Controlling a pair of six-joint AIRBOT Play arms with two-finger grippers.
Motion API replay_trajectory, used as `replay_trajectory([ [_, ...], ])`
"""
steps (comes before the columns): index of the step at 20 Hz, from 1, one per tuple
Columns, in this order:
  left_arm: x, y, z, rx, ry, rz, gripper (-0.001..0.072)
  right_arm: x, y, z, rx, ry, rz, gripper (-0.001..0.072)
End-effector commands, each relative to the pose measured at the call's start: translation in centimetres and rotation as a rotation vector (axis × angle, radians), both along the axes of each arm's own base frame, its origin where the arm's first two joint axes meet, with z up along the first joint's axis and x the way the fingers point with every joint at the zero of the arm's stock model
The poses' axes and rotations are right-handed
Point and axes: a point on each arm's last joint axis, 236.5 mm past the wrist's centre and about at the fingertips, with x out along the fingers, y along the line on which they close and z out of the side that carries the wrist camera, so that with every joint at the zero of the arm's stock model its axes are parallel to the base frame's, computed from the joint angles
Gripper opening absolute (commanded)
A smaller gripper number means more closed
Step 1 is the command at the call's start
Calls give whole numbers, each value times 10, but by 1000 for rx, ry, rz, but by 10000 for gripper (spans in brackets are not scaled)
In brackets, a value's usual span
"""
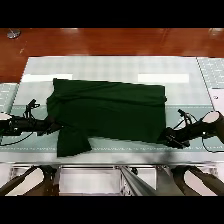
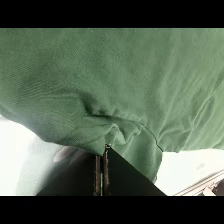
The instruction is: Fold the shirts.
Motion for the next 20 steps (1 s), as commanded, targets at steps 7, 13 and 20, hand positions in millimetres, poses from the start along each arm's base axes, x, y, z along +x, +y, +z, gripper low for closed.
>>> replay_trajectory([
  [7,23,2,21,-19,-63,12,26,65,13,10,46,-198,-60,29],
  [13,80,23,62,27,-192,30,26,142,-4,64,7,-399,-63,29],
  [20,192,-2,77,-17,-246,-19,27,225,-18,63,13,-427,-125,29],
])
